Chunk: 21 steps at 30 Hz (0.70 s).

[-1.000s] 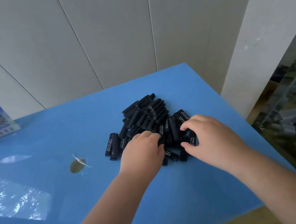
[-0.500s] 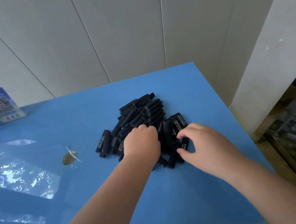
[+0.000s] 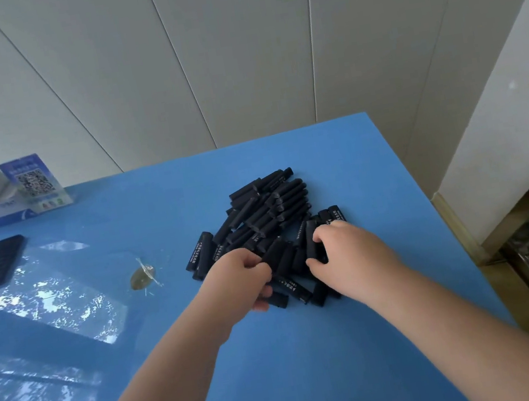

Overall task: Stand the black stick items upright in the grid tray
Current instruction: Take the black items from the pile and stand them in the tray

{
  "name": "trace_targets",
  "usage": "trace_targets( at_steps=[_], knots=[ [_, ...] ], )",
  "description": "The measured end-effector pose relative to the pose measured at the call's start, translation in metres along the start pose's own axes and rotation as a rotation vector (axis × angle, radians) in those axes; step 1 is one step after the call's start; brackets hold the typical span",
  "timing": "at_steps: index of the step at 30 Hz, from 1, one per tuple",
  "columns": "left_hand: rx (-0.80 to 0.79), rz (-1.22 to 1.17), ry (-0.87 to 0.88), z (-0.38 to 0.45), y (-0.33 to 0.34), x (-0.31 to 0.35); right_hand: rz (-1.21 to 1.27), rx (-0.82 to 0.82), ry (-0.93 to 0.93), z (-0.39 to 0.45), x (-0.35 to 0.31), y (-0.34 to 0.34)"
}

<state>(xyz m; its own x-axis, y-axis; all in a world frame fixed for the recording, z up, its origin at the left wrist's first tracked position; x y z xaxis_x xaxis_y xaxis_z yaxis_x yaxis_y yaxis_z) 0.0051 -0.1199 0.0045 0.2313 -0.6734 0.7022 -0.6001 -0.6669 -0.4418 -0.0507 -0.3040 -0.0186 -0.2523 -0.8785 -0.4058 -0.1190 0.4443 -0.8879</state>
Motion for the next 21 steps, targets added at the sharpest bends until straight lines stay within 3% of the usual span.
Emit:
trace_targets(
  at_steps=[3, 6, 11, 21],
  knots=[
    [-0.13, -0.471, 0.006, -0.003, -0.003, -0.005, -0.084, -0.019, 0.034, 0.01, -0.008, 0.002],
    [-0.227, -0.7, 0.035, -0.007, -0.008, -0.008, -0.102, -0.026, 0.084, 0.017, -0.012, 0.005],
    [-0.287, -0.843, 0.091, -0.009, -0.012, -0.015, -0.008, -0.04, 0.117, 0.026, -0.01, 0.007],
    [-0.15, -0.931, 0.069, -0.002, -0.01, -0.025, 0.131, -0.019, 0.165, 0.043, -0.006, 0.011]
  ],
)
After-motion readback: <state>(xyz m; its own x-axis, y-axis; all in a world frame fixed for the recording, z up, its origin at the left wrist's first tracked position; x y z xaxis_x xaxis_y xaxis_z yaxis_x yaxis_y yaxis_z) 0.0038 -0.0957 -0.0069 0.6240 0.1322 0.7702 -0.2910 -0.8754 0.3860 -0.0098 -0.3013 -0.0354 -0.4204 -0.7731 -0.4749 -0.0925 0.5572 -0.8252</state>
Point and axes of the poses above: each hand's wrist, its own z-axis towards the middle knuckle, its own y-axis out of the palm, x = y × z, the point moved 1 cm from there along z, towards the middle knuckle, and after that the axes turned 9 degrees about -x, right-handed, at the moved point
